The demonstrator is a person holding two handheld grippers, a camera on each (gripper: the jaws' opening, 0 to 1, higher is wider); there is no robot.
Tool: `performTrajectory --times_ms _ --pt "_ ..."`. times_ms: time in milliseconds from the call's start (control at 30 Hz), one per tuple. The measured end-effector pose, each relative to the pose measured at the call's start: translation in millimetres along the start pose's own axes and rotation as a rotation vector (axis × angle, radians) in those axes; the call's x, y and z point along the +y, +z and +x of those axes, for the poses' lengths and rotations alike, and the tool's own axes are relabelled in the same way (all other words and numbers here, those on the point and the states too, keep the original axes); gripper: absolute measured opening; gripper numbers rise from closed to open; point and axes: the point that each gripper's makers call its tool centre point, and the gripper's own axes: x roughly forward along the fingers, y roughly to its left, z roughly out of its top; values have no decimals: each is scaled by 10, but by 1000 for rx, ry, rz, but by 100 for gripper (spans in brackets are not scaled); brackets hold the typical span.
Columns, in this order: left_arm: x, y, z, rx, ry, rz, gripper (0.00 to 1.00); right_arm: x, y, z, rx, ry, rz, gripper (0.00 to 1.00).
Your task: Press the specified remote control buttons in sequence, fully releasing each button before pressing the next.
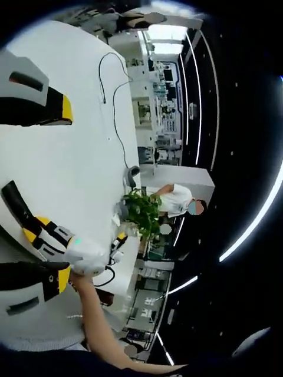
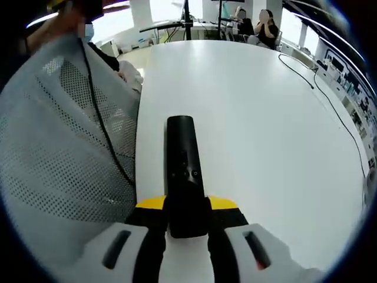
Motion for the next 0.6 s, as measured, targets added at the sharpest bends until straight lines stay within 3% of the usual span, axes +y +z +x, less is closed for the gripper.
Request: performTrajectory --times_ms 367,600 --pt "210 -50 -81 -37 135 -6 100 0 5 4 -5 -7 1 25" --pt "260 -55 -107 -41 155 -1 100 9 9 2 -15 -16 26 25"
